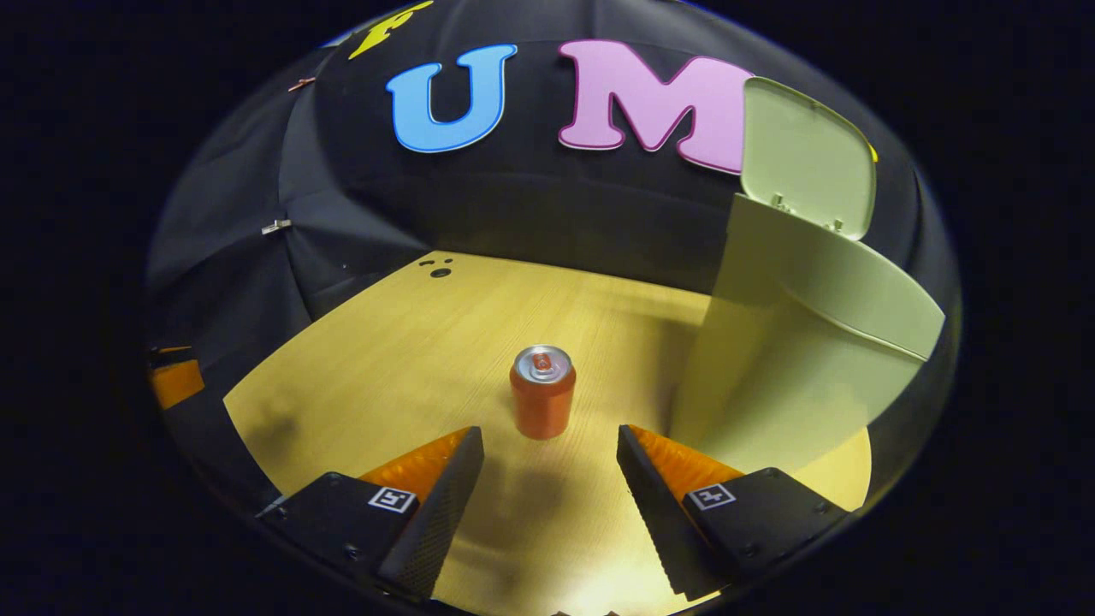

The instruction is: Press the lid of the desktop garbage bin to open it, pick up the crumpled paper on the desktop and throw it into the bin, then pick up the pop can on the desktop and drop it into the bin, and finally close the garbage bin lid.

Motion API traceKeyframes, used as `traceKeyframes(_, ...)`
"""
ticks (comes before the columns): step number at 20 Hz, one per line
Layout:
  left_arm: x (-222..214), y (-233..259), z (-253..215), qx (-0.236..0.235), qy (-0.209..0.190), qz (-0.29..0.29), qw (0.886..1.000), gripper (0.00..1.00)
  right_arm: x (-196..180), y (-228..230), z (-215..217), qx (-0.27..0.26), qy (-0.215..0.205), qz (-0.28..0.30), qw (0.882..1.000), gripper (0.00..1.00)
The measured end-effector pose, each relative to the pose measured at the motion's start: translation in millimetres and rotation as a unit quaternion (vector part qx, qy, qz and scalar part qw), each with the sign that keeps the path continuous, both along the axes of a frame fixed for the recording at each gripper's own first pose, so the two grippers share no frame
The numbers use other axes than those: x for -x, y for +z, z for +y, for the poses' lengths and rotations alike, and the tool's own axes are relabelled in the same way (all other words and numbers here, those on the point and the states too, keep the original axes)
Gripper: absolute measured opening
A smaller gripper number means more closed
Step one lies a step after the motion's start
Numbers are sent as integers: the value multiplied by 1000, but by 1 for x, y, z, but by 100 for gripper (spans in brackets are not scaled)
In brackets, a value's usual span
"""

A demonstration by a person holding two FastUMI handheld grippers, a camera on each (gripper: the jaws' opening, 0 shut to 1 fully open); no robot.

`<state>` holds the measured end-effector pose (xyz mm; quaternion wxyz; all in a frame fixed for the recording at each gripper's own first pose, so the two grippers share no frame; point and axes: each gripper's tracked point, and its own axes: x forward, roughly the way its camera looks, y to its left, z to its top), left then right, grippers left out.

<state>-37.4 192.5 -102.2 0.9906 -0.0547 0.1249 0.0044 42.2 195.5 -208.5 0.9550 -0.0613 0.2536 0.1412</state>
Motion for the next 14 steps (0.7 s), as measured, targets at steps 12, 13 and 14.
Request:
traceKeyframes(12, -6, 0, 9, -10, 64, 28, 998, 96, -71, -74, 20, -7, -13, 63, 998, 99)
traceKeyframes(13, -5, -1, 8, -7, 70, 30, 997, 96, -74, -77, 22, -8, -13, 66, 998, 99)
traceKeyframes(14, -4, -3, 8, -4, 76, 33, 997, 96, -78, -79, 24, -11, -12, 69, 997, 99)
